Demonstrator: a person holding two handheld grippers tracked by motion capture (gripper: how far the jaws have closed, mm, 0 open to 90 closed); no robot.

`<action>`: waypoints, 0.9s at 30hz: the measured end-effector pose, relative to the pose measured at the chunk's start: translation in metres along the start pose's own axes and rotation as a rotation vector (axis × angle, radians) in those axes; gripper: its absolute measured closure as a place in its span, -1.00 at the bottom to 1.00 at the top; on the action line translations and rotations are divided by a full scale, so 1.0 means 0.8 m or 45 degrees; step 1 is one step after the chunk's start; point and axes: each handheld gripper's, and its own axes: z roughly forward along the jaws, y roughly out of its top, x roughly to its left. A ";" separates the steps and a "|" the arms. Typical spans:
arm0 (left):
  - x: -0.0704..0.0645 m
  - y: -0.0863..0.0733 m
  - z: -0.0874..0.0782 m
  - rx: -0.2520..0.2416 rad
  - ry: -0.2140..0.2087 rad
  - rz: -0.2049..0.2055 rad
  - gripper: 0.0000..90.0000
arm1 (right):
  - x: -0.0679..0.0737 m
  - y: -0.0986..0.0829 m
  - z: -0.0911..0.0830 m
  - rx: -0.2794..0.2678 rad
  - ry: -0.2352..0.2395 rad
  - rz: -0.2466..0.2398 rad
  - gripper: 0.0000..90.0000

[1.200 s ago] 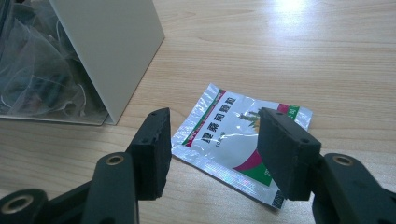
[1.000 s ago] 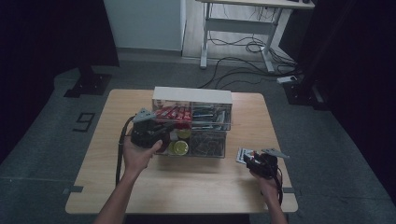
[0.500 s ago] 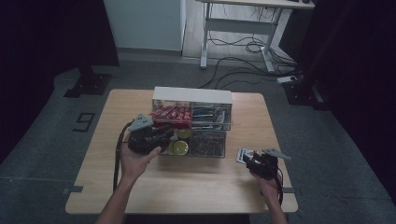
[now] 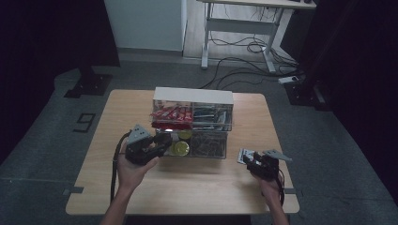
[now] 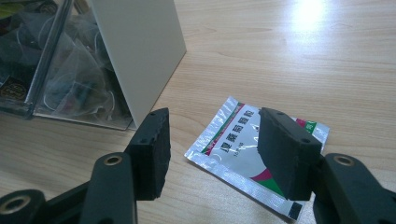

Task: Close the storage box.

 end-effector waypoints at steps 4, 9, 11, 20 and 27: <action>0.002 -0.019 -0.006 -0.016 0.047 0.026 0.27 | 0.000 -0.001 0.000 -0.007 0.002 -0.008 -0.03; 0.010 -0.046 -0.010 0.002 0.079 0.036 0.23 | 0.002 -0.002 0.000 -0.006 0.005 -0.023 -0.03; 0.015 -0.055 -0.010 0.014 0.088 0.040 0.22 | 0.002 -0.002 0.001 -0.004 0.007 -0.024 -0.03; 0.031 -0.090 -0.008 0.076 0.109 0.018 0.18 | 0.003 -0.005 0.003 0.007 0.008 -0.037 -0.03; 0.041 -0.112 -0.003 0.152 0.125 0.018 0.14 | 0.003 -0.008 0.004 0.019 0.008 -0.033 -0.03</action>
